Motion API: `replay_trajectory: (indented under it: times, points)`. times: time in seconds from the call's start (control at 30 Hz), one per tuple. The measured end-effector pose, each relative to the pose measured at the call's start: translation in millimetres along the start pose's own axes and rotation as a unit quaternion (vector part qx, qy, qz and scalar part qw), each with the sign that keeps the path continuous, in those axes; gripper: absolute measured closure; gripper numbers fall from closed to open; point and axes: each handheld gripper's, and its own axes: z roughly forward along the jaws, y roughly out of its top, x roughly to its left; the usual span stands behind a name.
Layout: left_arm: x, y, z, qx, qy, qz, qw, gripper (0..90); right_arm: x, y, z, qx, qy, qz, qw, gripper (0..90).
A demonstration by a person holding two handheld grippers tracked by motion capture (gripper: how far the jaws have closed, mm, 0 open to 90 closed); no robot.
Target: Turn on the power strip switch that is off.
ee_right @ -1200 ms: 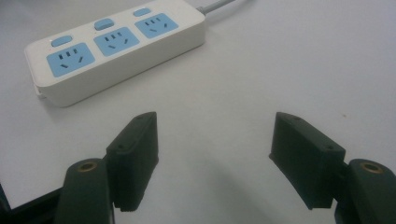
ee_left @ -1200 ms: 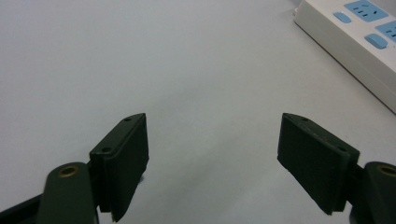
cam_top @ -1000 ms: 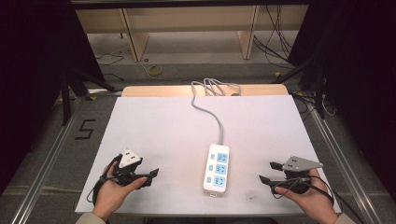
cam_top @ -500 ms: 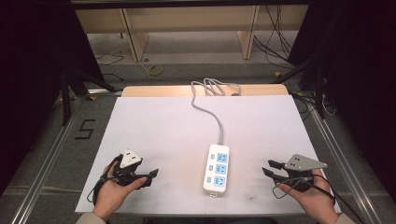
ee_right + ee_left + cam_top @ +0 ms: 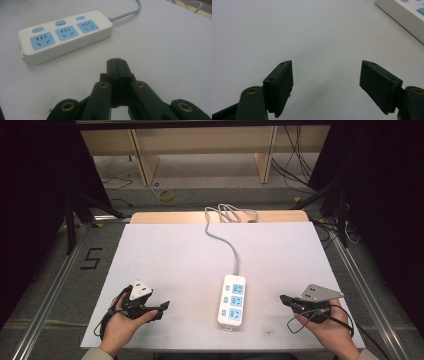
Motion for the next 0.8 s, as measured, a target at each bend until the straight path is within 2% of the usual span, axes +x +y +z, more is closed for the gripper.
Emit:
replay_trajectory:
  times: [0.6, 0.8]
  points:
    - [-0.1, 0.3, 1.5, 0.003, 0.002, 0.006, 1.0000, 26.8, 9.8, 16.9, 12.6, -0.004, 0.034, 0.011, 0.9994, 90.0]
    - [-0.4, 0.4, 1.4, 0.003, 0.002, 0.007, 1.0000, 26.9, 13.6, 22.0, 17.5, -0.004, 0.043, 0.007, 0.9991, 90.0]
